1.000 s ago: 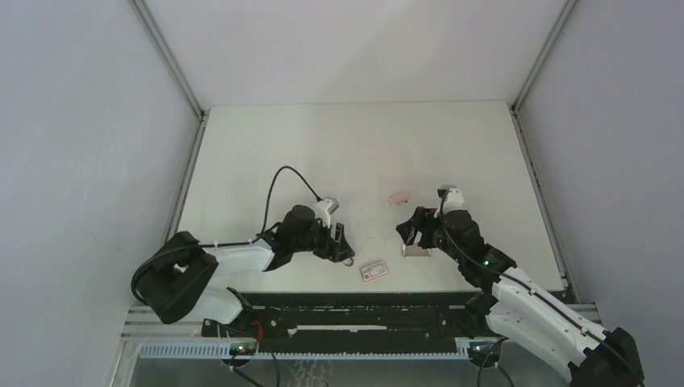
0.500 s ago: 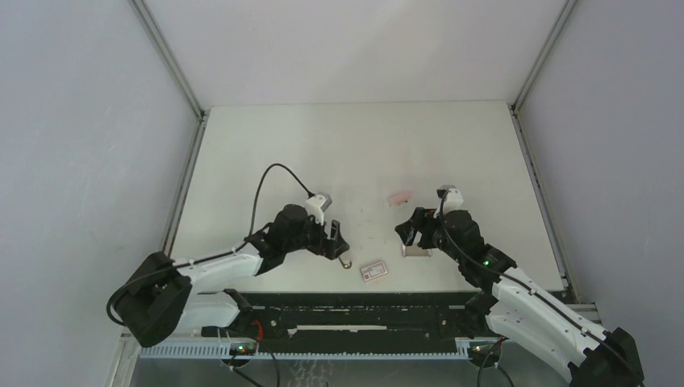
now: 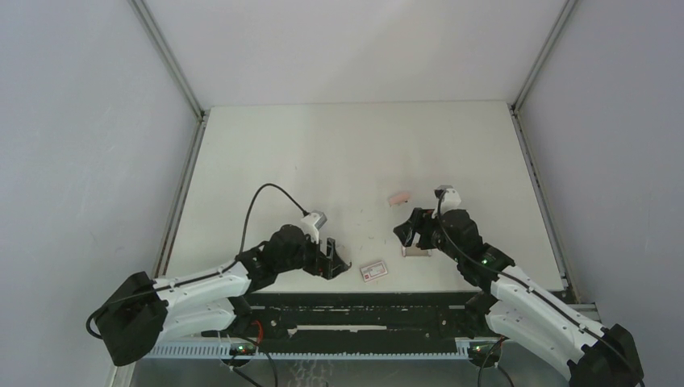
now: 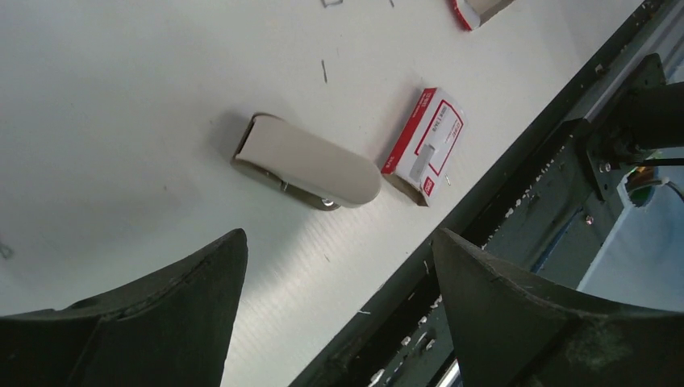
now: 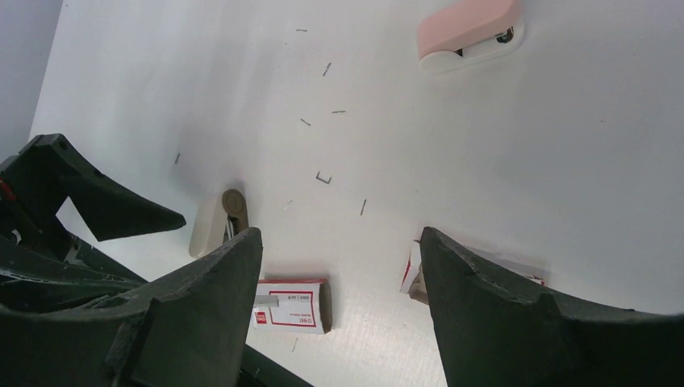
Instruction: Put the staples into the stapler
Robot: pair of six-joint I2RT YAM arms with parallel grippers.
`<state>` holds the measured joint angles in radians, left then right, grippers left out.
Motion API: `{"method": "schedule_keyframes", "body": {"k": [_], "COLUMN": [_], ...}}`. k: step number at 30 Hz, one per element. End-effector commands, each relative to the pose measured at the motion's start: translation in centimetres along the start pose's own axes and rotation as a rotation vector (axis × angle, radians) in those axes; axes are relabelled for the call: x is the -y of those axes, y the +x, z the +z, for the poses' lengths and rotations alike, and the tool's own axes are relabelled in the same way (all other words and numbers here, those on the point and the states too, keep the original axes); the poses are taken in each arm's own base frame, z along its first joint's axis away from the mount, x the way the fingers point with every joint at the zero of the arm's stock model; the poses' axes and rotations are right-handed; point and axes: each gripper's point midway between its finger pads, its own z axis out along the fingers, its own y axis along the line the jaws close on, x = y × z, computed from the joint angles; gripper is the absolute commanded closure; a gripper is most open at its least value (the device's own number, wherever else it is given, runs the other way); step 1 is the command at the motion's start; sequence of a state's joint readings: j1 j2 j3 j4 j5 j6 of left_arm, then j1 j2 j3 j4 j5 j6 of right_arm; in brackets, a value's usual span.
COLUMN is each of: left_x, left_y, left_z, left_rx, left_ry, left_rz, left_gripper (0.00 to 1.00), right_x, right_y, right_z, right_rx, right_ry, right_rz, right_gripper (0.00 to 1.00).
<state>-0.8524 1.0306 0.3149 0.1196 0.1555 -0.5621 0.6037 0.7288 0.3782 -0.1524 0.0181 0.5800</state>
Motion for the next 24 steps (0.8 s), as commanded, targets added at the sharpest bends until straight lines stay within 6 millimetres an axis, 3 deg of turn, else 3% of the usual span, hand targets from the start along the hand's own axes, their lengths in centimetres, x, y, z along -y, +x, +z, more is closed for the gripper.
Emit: {"method": "schedule_keyframes", "body": {"k": [1,17,24], "left_x": [0.7,4.4,5.8], "left_y": [0.0,1.2,-1.1], "left_z": [0.0,3.9,6.5], "left_rx": [0.038,-0.067,0.016], "left_ry": [0.027,0.147,0.189], "left_rz": [-0.114,-0.114,-0.104], "left_gripper": [0.11,0.16,0.15], "right_x": [-0.7,-0.4,-0.2], "right_y": [-0.9,-1.2,-1.3], "right_z": [0.1,-0.3,-0.6], "right_rx": [0.036,0.052,0.059], "right_ry": [-0.027,-0.011,-0.005], "right_rz": [-0.011,-0.006,-0.005], "right_gripper": [0.29,0.30,0.30]}}
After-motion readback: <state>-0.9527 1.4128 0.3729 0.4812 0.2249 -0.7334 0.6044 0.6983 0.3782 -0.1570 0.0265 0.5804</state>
